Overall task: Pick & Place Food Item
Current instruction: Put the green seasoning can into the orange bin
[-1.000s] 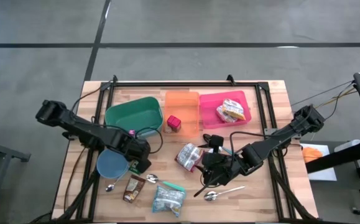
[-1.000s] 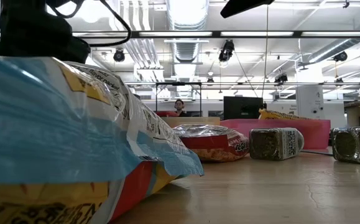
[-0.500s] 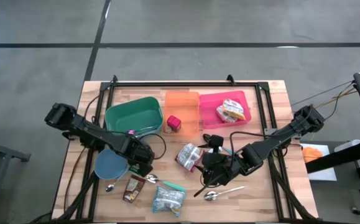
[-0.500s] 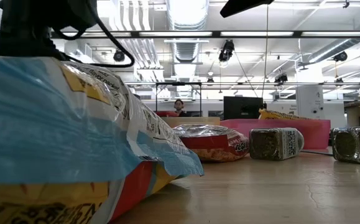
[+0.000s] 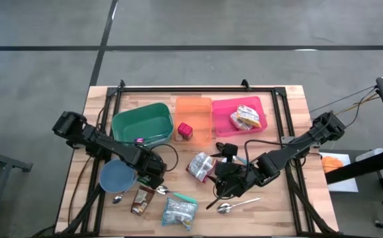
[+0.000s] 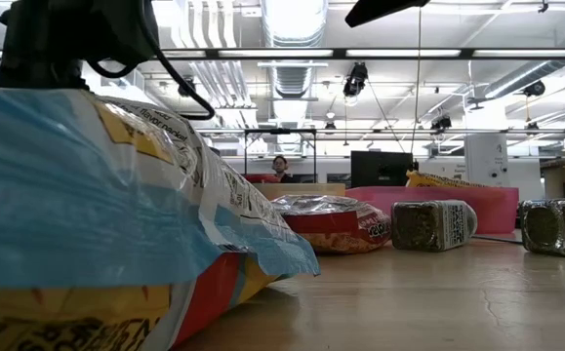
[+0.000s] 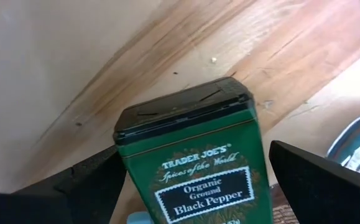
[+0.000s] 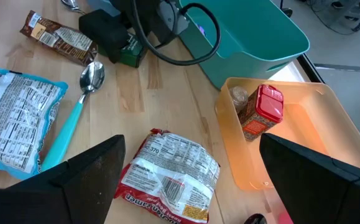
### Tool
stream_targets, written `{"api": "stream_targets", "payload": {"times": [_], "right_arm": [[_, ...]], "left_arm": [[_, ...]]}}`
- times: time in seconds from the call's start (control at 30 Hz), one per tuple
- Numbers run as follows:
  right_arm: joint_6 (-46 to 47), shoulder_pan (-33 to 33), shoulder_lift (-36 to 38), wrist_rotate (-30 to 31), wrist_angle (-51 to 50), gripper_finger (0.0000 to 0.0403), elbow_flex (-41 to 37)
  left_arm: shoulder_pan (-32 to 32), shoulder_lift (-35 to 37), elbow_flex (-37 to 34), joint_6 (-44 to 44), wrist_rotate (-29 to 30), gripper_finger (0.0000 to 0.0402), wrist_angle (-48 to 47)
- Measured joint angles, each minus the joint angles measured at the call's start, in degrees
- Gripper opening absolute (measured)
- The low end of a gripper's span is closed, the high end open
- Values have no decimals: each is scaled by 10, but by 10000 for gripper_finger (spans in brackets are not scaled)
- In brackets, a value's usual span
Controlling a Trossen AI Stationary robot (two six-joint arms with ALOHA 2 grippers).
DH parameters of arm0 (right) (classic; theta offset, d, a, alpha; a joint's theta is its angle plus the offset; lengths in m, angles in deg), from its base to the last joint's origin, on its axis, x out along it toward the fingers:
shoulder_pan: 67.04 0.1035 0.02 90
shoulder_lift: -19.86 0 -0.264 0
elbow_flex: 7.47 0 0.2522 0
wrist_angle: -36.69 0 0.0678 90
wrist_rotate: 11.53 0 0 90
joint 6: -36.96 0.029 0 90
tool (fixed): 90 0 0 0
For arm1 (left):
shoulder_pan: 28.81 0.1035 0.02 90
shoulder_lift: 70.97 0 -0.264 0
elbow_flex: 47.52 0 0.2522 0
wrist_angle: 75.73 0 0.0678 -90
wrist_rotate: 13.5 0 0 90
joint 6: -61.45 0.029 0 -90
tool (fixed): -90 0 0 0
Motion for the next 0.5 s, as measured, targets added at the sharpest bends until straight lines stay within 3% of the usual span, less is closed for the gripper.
{"api": "stream_targets", "payload": {"times": [0.33,0.5], "right_arm": [[0,0,0,0,4,367,0],[0,0,0,0,5,367,0]], "left_arm": [[1,-2,0,70,4,385,34],[1,-3,0,92,4,325,37]]}}
